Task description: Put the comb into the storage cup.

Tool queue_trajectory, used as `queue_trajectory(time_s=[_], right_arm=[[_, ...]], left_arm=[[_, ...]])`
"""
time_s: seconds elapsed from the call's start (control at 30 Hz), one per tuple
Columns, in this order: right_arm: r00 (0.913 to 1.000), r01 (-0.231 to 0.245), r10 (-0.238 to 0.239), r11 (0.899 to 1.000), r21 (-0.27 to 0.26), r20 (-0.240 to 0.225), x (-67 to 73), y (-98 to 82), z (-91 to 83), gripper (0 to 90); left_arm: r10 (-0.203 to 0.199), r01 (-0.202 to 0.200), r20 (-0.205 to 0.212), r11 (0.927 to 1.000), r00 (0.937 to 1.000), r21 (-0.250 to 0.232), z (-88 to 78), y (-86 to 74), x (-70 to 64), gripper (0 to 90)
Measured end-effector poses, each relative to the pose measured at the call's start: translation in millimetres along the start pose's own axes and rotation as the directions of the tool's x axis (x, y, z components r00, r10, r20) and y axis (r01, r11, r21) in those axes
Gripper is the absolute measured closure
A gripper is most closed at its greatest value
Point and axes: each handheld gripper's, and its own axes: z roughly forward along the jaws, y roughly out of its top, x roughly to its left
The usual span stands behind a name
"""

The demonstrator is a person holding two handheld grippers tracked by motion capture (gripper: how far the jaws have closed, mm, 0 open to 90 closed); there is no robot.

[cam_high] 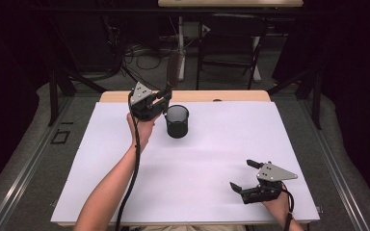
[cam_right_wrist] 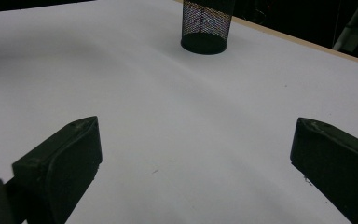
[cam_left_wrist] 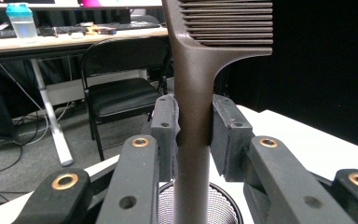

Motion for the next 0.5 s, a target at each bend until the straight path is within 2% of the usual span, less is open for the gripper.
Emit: queue_trajectory(time_s=[0.5], right_arm=[[1.0000, -0.001, 0.001, 1.000, -0.001, -0.001, 0.5, 0.0, 0.0, 1.5]], left_arm=[[-0.017, 0.017, 0.006, 0.9995, 0.9998, -0.027, 7.7, -1.5, -1.4, 72.6]])
